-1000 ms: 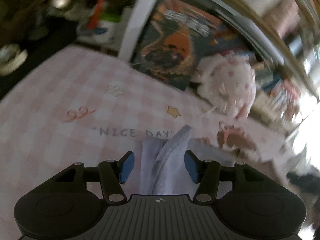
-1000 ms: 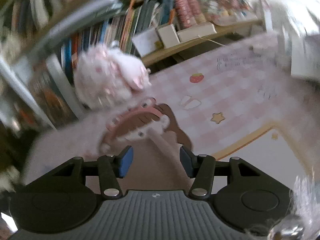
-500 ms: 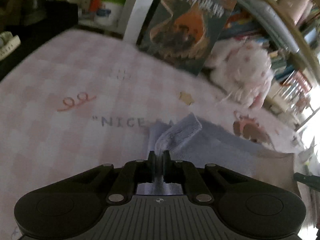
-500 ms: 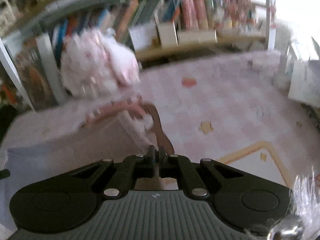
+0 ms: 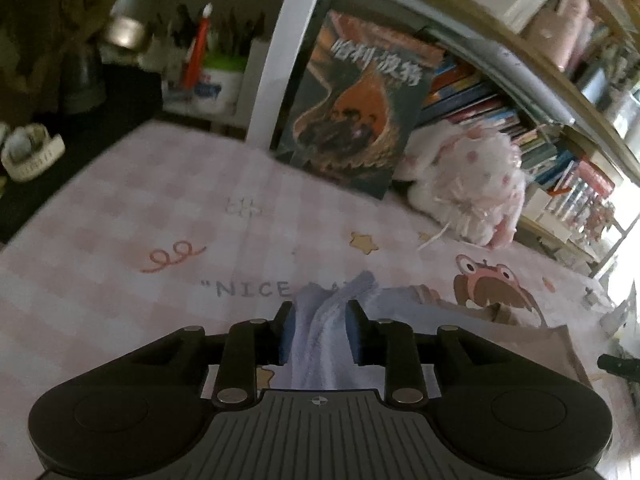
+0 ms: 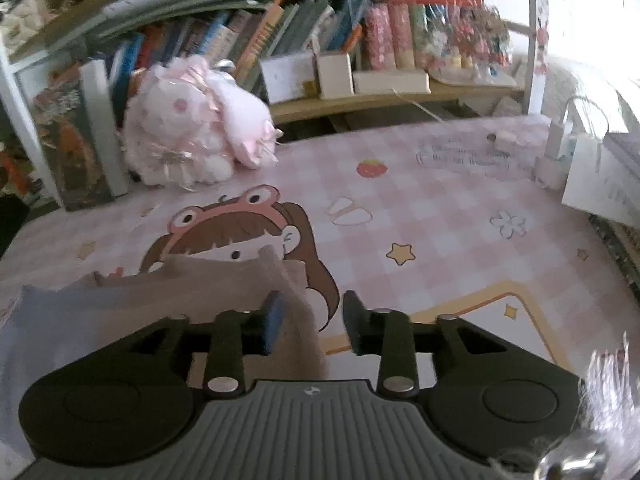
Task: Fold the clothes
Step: 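Lay the folded sides down and open both tools, then withdraw both tools upward from the folded sweater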
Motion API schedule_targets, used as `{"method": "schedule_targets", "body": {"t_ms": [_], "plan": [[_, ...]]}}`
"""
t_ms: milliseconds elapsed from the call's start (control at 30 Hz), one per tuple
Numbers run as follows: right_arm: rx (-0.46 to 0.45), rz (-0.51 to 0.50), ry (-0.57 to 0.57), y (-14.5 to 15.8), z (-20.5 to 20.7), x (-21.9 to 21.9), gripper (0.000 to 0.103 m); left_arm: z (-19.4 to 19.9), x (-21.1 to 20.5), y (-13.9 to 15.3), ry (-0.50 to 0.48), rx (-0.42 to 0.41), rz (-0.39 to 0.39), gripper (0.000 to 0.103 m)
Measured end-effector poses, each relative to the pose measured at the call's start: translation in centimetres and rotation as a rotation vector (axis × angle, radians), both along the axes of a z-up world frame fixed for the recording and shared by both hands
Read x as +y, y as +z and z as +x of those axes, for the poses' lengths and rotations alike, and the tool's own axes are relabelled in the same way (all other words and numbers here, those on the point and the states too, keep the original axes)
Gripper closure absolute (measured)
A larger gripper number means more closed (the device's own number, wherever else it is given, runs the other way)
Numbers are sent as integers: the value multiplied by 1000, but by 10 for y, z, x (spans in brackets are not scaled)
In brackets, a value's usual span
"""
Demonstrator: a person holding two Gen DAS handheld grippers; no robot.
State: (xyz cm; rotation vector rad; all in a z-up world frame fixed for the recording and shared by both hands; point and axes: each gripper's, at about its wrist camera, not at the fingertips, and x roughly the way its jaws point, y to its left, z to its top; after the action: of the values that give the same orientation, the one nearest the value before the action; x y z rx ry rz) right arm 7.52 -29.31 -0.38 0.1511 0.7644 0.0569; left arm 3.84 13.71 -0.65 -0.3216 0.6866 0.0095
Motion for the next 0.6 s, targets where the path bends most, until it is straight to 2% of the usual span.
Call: {"method": "schedule_targets", "body": {"t_ms": [167, 233, 600], "plan": [[8, -18, 29, 4, -21, 4, 55, -24, -15, 6, 0, 4, 26, 71], [7, -27, 50, 4, -30, 5, 46, -36, -23, 7, 9, 7, 35, 62], [53, -59, 211, -4, -69, -10, 30, -86, -89, 8, 63, 46, 52, 50]]}}
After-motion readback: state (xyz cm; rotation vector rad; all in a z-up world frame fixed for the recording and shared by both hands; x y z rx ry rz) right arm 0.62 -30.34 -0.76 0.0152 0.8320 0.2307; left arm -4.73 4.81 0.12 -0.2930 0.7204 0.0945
